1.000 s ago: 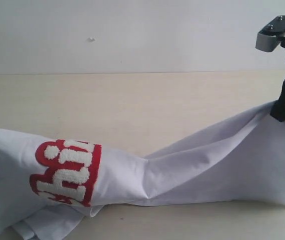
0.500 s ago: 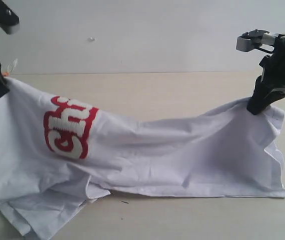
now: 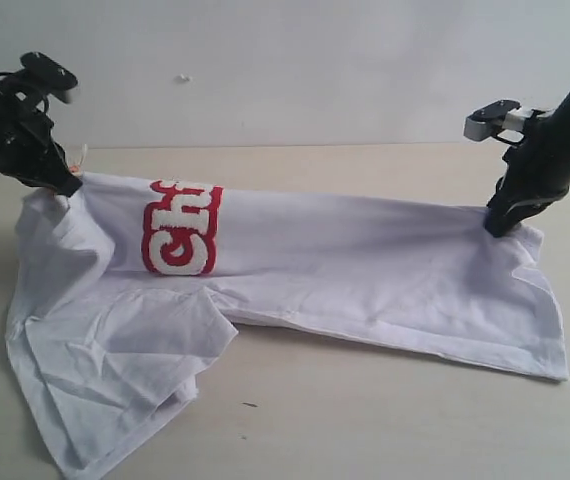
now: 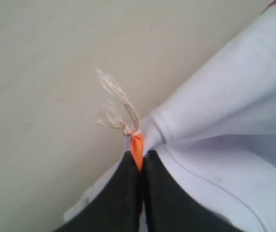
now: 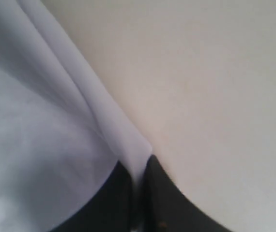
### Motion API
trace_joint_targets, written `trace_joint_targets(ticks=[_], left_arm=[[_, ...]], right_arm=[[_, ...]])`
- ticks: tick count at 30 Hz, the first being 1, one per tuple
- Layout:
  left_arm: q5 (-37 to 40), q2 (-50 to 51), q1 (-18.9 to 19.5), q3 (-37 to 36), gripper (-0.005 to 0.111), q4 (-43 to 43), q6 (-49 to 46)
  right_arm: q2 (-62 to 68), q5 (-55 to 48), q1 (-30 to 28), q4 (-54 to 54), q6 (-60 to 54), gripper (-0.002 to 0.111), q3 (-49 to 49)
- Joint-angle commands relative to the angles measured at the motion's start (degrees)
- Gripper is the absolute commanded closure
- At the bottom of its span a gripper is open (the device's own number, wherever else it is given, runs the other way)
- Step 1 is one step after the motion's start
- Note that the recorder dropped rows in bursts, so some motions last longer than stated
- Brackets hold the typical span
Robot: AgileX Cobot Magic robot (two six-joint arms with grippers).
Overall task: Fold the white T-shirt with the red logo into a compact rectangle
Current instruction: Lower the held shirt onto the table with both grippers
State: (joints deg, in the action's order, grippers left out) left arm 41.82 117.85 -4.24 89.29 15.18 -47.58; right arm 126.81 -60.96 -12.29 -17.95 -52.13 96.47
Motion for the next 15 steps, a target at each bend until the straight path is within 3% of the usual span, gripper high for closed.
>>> trace_joint_targets(ticks=[1, 10, 15], left_arm=[[-1.71, 4.71, 0.95, 3.29, 0.107, 0.10, -1.72], [-9.14, 8.58, 1.83, 3.71, 0.107, -0.56, -4.65], [-9.14, 9.29, 3.09, 3.71, 0.107, -1.85, -4.77]], right_arm=[[4.16, 4.16, -0.53, 2.99, -0.10, 0.108, 5.28], [6.16, 12.05, -0.42, 3.47, 1.28, 0.108, 7.96], [6.16, 13.23, -0.42, 1.72, 1.45, 0.096, 8.61]])
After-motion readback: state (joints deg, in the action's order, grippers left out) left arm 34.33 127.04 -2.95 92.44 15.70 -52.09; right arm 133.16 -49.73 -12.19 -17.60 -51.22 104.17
